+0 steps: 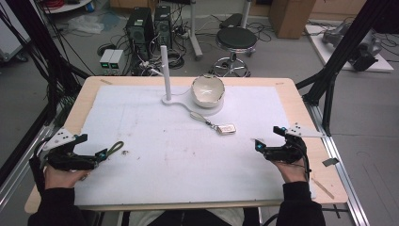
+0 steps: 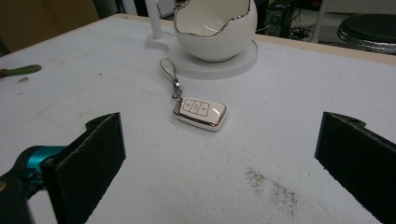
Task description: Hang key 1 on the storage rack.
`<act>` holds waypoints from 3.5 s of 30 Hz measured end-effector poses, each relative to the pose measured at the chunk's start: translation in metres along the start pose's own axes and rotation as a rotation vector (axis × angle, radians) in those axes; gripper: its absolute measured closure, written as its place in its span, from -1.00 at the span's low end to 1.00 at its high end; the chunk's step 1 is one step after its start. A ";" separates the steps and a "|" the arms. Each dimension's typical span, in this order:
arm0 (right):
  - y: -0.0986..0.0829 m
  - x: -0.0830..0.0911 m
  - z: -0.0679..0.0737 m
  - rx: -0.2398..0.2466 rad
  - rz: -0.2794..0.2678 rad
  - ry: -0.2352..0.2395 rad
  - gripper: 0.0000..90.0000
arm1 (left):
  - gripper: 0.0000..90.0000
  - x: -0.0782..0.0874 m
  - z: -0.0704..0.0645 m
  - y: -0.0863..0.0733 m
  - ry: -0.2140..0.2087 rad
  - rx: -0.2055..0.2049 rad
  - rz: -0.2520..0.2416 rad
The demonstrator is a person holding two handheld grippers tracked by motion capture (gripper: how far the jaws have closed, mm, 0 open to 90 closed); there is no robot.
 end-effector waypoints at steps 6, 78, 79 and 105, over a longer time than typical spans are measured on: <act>-0.002 -0.001 0.001 0.012 0.006 0.000 -0.99 | -0.96 0.000 0.002 -0.002 0.007 0.025 0.007; -0.008 -0.006 0.003 0.076 0.051 -0.029 -0.98 | -0.58 -0.063 0.008 -0.018 -0.039 -0.008 0.498; -0.008 -0.006 0.003 0.076 0.051 -0.029 -0.98 | -0.54 -0.063 0.008 -0.018 -0.039 -0.008 0.498; -0.009 -0.003 0.003 0.067 0.044 -0.038 -0.98 | 0.63 -0.046 0.019 -0.024 -0.025 0.026 0.512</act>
Point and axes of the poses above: each handheld gripper's, and its own axes: x roughly backward along the jaws, y roughly out of its top, z roughly to its left, the point moved 2 cm from there along -x, roughly forward along the jaws, and after that the axes turned 13 degrees about -z, right-handed, at the moved point
